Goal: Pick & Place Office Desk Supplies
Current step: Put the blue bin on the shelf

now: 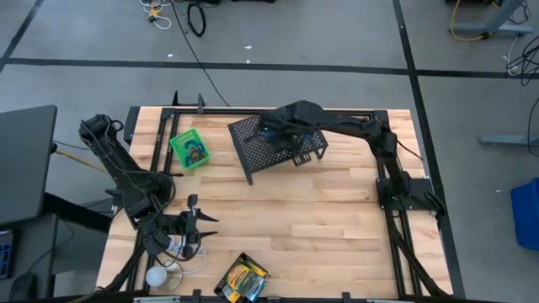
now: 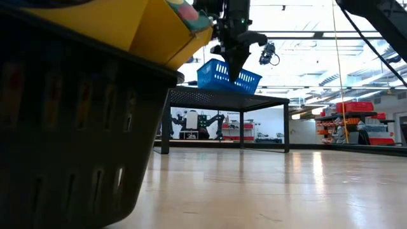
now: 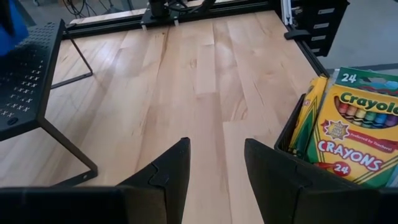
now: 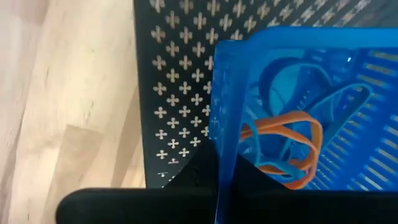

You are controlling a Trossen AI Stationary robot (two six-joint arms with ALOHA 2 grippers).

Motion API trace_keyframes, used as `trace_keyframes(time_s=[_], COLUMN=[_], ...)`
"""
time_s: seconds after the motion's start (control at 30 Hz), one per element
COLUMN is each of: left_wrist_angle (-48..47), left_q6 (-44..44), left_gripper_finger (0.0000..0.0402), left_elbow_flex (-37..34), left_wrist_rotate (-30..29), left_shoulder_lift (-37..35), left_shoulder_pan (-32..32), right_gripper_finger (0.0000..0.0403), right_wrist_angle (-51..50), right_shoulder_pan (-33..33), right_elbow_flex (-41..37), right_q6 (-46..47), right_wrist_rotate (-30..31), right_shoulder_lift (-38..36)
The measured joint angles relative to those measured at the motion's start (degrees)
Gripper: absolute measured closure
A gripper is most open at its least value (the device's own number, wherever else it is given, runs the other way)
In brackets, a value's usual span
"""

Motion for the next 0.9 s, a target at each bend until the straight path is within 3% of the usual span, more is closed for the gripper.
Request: trace_keyframes(time_s=[0.33,0.9], left_wrist_angle=[-0.2,-0.2], left_q6=[-1.4,-0.9], left_gripper_finger=[0.0240,0.0240], left_elbow_flex=[0.0,0.0], left_wrist_rotate=[0.0,0.0], left_shoulder_lift=[0.0,0.0], left_shoulder_pan=[0.0,0.0], right_gripper_finger=[0.0400,0.0305], right_wrist_angle=[-0.1,1.6], right_shoulder_pan=[-0.6,2.4], right_elbow_flex=[-1.1,-1.1], right_q6=[1.3,5.0], right_wrist_rotate=[0.4,2.4], right_shoulder_lift=[1.6,1.7])
